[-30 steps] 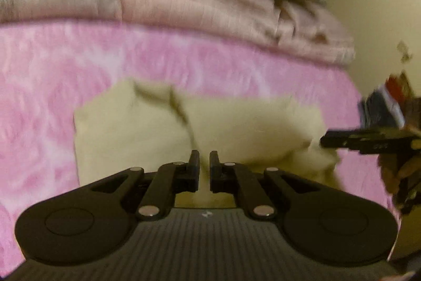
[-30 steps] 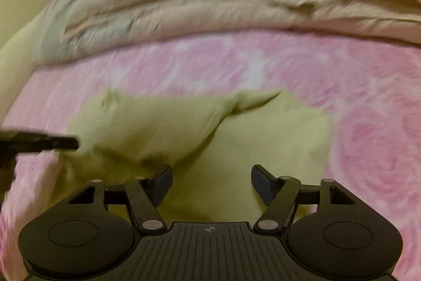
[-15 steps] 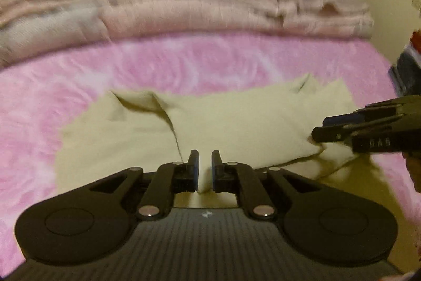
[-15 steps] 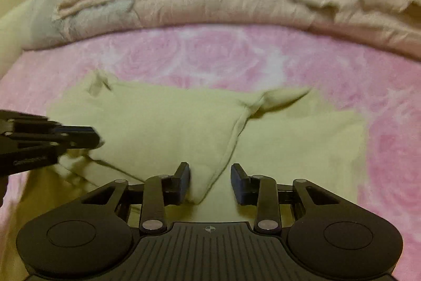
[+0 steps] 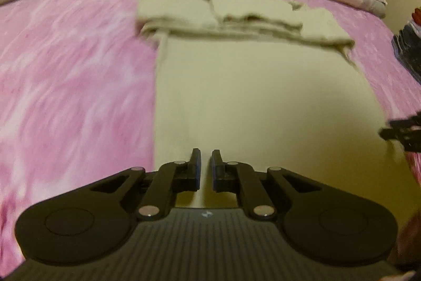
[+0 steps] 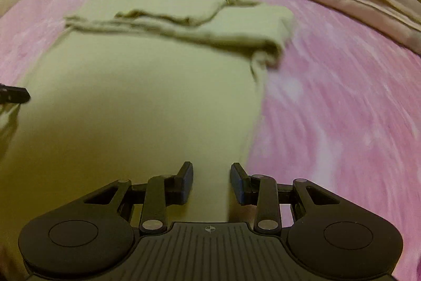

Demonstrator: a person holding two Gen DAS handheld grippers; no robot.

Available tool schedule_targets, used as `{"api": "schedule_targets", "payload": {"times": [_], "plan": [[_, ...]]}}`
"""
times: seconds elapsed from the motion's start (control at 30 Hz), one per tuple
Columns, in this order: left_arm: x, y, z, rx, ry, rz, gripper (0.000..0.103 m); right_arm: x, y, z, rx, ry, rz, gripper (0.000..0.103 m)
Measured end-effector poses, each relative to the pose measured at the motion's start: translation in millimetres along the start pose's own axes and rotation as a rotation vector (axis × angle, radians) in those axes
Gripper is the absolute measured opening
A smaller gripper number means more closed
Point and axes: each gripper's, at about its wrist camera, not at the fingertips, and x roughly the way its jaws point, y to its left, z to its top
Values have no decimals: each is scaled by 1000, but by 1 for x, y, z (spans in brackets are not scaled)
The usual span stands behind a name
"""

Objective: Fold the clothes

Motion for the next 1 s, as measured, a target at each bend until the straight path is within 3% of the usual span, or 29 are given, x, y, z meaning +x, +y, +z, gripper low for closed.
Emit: {"api": "schedule_targets", "payload": {"times": [0.23, 0.3, 0.43, 0.53, 0.6, 0.67, 0.7, 0.83, 1.0], "plan": [[-56, 23, -73, -4, 73, -54, 6, -50, 20, -85, 226, 88, -107, 35], [-69, 27, -83, 5, 112, -71, 6, -58, 29, -92, 303, 128, -145, 35], [-106, 23, -69, 48, 186, -72, 6, -82, 48, -87, 425, 240, -180, 35], [-158, 22, -42, 50, 122, -70, 8, -125, 66, -79, 480, 173, -144, 35], [-191, 22, -19, 32, 99, -65, 14, -156, 78, -69, 513, 120, -107, 36], [-220, 21, -1, 24, 69, -63, 24, -188, 89, -55, 536, 65, -72, 59], [-231, 19, 6, 24, 61, -54, 27, -204, 94, -49, 541, 32, -61, 80], [-271, 8, 29, 22, 32, -16, 32, -262, 110, -20, 508, -72, -18, 81], [-292, -6, 30, 5, 48, 15, 33, -294, 118, -10, 538, -105, 12, 82]]}}
